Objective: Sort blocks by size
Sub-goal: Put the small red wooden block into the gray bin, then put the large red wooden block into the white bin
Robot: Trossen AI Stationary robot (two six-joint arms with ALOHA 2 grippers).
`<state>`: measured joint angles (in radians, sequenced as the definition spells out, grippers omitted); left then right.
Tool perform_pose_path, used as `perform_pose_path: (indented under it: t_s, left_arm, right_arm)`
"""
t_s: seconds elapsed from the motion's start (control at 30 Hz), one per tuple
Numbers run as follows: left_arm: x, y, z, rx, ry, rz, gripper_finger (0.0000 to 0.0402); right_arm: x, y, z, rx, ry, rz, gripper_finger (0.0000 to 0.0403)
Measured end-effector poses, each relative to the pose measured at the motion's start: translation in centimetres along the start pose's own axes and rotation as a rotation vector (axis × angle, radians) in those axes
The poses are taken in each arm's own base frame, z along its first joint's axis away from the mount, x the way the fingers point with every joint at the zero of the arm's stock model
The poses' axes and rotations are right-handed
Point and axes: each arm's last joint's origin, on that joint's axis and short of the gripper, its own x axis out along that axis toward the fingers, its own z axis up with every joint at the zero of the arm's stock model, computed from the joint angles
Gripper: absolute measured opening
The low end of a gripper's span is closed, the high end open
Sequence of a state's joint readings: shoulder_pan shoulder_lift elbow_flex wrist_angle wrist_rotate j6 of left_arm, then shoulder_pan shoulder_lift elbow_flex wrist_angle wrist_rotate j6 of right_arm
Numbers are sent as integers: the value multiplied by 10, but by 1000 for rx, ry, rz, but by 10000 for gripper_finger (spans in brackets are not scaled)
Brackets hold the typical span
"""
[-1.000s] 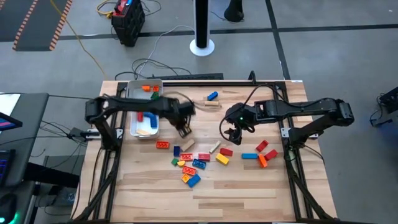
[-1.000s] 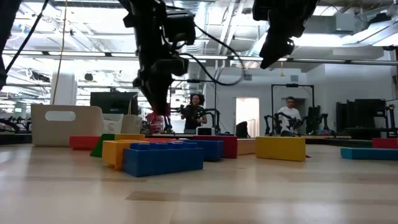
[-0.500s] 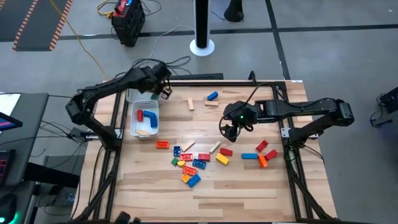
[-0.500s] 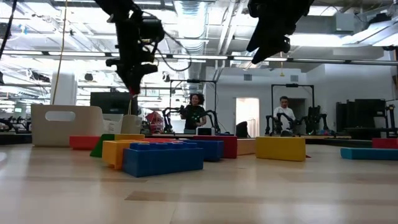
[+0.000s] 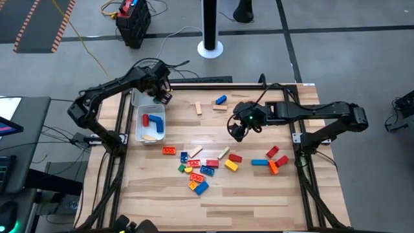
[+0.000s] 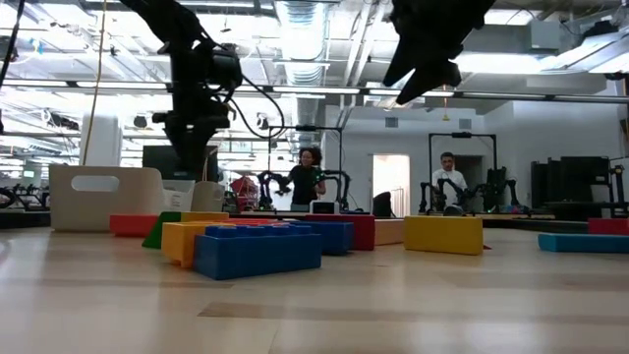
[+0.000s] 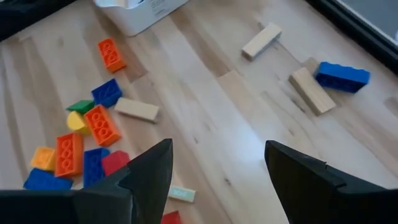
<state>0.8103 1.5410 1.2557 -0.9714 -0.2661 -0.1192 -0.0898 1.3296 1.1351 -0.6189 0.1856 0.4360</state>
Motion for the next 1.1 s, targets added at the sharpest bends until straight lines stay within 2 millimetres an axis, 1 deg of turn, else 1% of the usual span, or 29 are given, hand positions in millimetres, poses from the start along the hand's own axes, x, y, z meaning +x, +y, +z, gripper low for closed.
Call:
perform_pose_path:
  t_s: [0.07,0.13,0.2,0.3,0.43,0.5,0.6,0.7,0.77,0.8,0.87,0.9,0.97,1.1]
  left_arm:
    - [-1,-3,0,9,5,-80,203]
    - [-4,-13,0,48,-8,-177,205]
    - [-9,-31,-1,114,-40,-238,205]
    - [-17,-60,-4,215,-87,-285,205]
    - [-28,-89,-8,245,-153,-324,205]
    - [-37,-100,-11,235,-187,-339,205]
    - [-57,-114,-14,219,-289,-380,205]
    - [-75,-118,-20,185,-352,-414,206]
    - [-84,-117,-26,160,-367,-416,206]
    - [-88,-116,-29,153,-363,-420,206]
    - [-97,-113,-37,144,-352,-430,206]
    - [-101,-112,-41,144,-341,-433,206]
    - [-108,-110,-50,145,-323,-437,206]
    - [-120,-108,-64,147,-322,-427,206]
  right_arm:
    - [1,-6,2,-1,1,-17,282]
    - [2,-12,5,-8,3,-17,282]
    - [3,-19,8,-10,-1,-22,282]
    - [4,-29,12,4,2,-27,282]
    - [7,-43,16,-3,17,-15,282]
    - [12,-50,18,-22,32,-7,282]
    - [32,-60,20,-62,74,37,282]
    - [60,-70,19,-79,151,83,282]
    - [78,-75,16,-82,209,72,282]
    - [85,-78,12,-81,250,63,282]
    - [92,-82,4,-67,337,44,282]
    - [93,-82,0,-60,381,37,281]
    - [89,-80,-9,-63,476,26,281]
    - [69,-72,-24,-92,639,-9,281]
